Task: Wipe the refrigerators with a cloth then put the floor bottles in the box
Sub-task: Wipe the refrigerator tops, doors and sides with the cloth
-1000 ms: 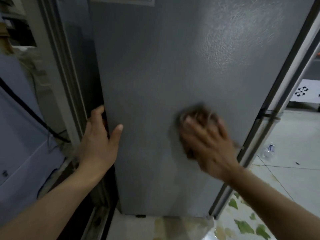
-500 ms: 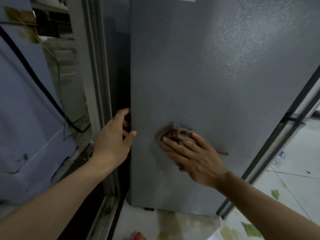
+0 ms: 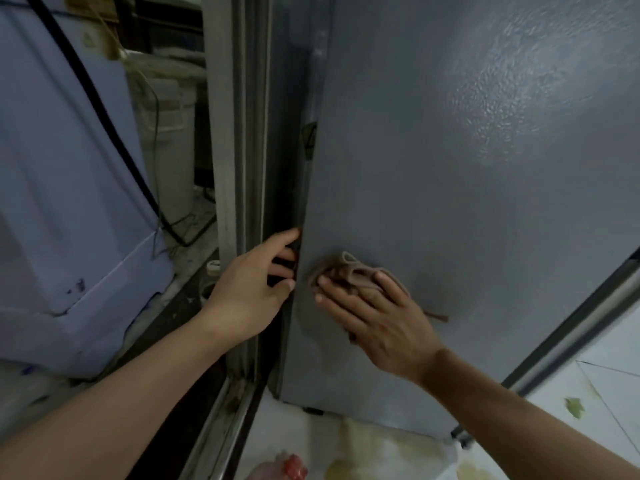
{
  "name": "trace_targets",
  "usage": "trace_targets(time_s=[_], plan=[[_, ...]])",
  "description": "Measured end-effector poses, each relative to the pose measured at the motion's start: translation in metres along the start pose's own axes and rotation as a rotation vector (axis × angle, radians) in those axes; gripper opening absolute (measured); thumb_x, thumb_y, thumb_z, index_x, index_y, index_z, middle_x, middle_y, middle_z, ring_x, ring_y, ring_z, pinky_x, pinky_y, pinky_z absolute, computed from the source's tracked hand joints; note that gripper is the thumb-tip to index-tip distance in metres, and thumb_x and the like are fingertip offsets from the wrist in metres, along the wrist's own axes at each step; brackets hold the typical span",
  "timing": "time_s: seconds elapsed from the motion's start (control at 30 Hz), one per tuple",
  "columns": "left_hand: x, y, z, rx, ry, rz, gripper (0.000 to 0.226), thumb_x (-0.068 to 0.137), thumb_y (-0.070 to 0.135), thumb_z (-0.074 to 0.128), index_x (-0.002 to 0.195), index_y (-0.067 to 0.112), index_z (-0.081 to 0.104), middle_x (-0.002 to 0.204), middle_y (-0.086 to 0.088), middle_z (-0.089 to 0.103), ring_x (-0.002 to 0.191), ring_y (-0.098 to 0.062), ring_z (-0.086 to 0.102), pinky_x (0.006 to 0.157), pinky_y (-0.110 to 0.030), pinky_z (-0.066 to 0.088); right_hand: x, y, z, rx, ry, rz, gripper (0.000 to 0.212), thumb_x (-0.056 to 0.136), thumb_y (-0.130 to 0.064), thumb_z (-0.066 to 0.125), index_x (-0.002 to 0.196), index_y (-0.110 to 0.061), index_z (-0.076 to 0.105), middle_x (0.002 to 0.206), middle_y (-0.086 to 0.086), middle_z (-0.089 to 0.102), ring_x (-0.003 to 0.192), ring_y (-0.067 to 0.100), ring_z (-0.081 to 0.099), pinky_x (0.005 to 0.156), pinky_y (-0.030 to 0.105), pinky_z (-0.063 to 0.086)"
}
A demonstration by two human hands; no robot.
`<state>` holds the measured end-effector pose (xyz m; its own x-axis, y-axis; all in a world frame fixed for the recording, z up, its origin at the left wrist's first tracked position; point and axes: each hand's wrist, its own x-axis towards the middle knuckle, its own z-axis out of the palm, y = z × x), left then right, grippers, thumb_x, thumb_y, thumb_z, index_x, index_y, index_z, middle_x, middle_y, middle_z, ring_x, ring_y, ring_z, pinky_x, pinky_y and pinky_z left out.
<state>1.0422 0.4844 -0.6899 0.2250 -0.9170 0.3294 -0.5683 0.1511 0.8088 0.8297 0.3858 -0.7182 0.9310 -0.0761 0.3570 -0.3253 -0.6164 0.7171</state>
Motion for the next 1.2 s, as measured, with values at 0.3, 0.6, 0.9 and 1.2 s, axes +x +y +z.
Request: trace_targets(time_s=[0.3,0.6,0.9,1.2], plan=[[-0.010,-0.018,-0.011,-0.082,-0.015,-0.052,0.056,0.088,-0.001,0.057,0.124,0.039,0.045,0.111,0.015,0.058,0.098,0.004,0.057,0.080,-0.007,0.046,0.094,0.072,-0.058,0.012,0.502,0.395,0.057,0.090,-0.031,0.045,0.145,-0.019,0.038,0.151,0.005,0.036,0.132,0.030,0.037,0.114,0.050,0.020],[-0.026,-0.047,-0.008,0.032,0.123,-0.096,0.052,0.085,-0.001,0.056,0.124,0.032,0.045,0.094,0.015,0.057,0.082,-0.002,0.058,0.073,-0.015,0.048,0.045,-0.044,0.022,-0.128,-0.080,-0.147,0.056,0.074,-0.033,0.061,0.130,-0.027,0.058,0.138,-0.003,0.054,0.133,0.020,0.043,0.117,0.043,0.001],[-0.023,-0.048,-0.002,0.075,0.108,-0.101,0.052,0.084,0.000,0.056,0.128,0.026,0.046,0.093,0.014,0.056,0.078,-0.002,0.057,0.070,-0.015,0.046,0.030,-0.005,0.010,-0.089,0.069,-0.101,0.082,0.082,-0.041,0.063,0.150,-0.025,0.021,0.156,-0.002,0.019,0.143,0.021,0.021,0.117,0.042,0.001],[-0.013,-0.022,0.041,0.116,0.244,-0.049,0.029,0.088,0.029,0.059,0.115,0.024,0.050,0.093,0.010,0.060,0.086,-0.012,0.061,0.078,-0.041,0.054,-0.018,-0.011,0.030,-0.055,0.150,0.073,0.069,0.087,-0.034,0.058,0.149,-0.028,0.028,0.156,-0.003,0.022,0.137,0.025,0.027,0.116,0.043,0.008]])
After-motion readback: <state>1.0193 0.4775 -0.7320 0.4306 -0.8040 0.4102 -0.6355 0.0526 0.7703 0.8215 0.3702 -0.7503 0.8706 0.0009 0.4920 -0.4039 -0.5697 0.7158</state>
